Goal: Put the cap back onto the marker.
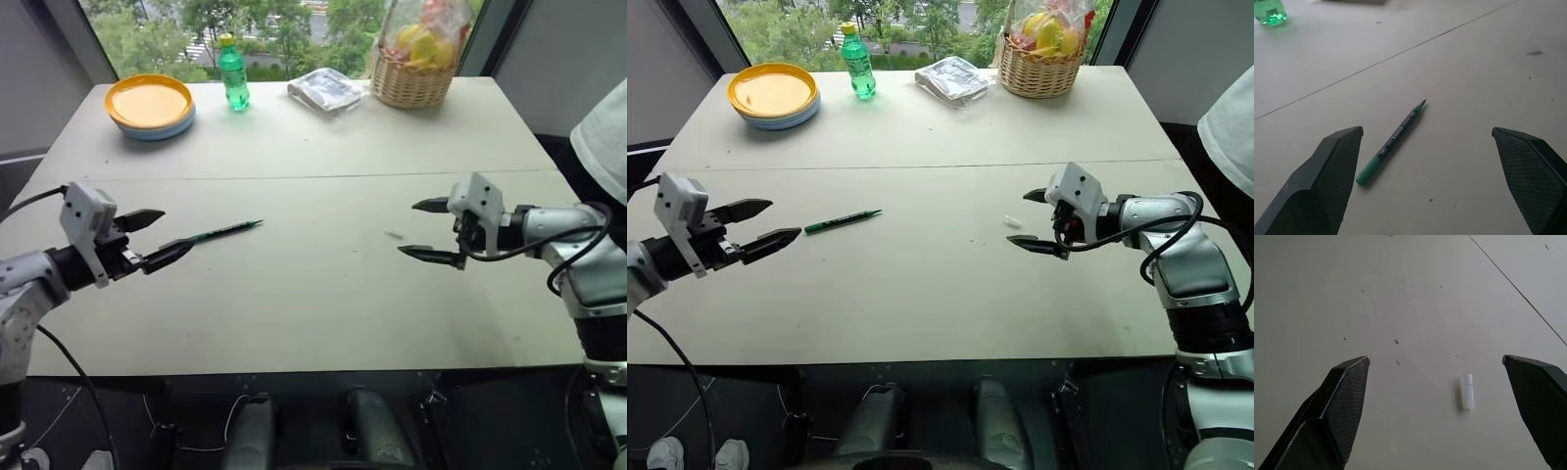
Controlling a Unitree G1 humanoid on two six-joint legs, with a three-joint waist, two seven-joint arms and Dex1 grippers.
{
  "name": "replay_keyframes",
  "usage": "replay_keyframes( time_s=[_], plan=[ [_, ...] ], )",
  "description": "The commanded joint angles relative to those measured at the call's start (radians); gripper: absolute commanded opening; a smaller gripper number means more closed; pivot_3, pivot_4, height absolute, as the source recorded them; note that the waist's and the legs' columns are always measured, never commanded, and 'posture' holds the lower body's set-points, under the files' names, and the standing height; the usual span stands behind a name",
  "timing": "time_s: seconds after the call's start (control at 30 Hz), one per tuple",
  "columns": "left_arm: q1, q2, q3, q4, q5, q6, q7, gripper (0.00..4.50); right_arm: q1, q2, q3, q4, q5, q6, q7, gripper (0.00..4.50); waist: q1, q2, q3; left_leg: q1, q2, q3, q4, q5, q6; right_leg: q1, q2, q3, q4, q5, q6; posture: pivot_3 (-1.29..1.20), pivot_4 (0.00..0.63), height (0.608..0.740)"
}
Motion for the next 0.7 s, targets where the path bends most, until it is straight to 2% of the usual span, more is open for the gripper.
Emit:
replay_keyframes(
  time_s=[0.03,0.17,0.3,0.47,0.7],
  plan=[
    [-0.036,0.02,-0.035,0.059,0.043,-0.059,-0.046,4.42,0.009,0.007,-0.043,-0.063,0.038,0.02,-0.021,4.5,-0.001,0.0,0.0,0.0,0.0,0.0,0.0,0.0,0.0,0.0,0.0,0.0,0.0,0.0,0.0,0.0,0.15,0.74],
    [-0.174,0.004,-0.193,0.31,0.181,-0.224,-0.15,4.42,0.055,0.034,-0.031,-0.113,0.052,0.044,-0.057,4.5,0.003,0.0,0.0,0.0,0.0,0.0,0.0,0.0,0.0,0.0,0.0,0.0,0.001,0.0,0.0,0.0,0.15,0.74],
    [-0.345,-0.065,-0.29,0.578,0.276,-0.389,-0.214,4.42,0.101,0.055,-0.033,-0.161,0.06,0.067,-0.086,4.5,0.004,0.0,0.0,-0.001,0.0,0.0,0.002,0.0,0.0,0.0,0.0,0.0,0.001,0.0,0.0,0.0,0.15,0.74],
    [-0.497,-0.133,-0.367,0.844,0.365,-0.53,-0.293,4.42,0.166,0.06,-0.046,-0.226,0.07,0.092,-0.128,4.5,0.0,-0.001,0.0,-0.001,0.0,0.0,0.003,0.0,0.0,0.0,0.0,0.0,0.001,0.0,0.0,0.0,0.15,0.74],
    [-0.658,-0.197,-0.423,1.127,0.463,-0.62,-0.348,4.42,0.298,0.061,-0.102,-0.352,0.099,0.143,-0.203,4.5,0.001,-0.001,-0.001,-0.001,0.0,0.0,0.004,0.0,0.0,0.0,0.001,-0.001,0.003,0.0,0.0,0.0,0.15,0.74]
  ],
)
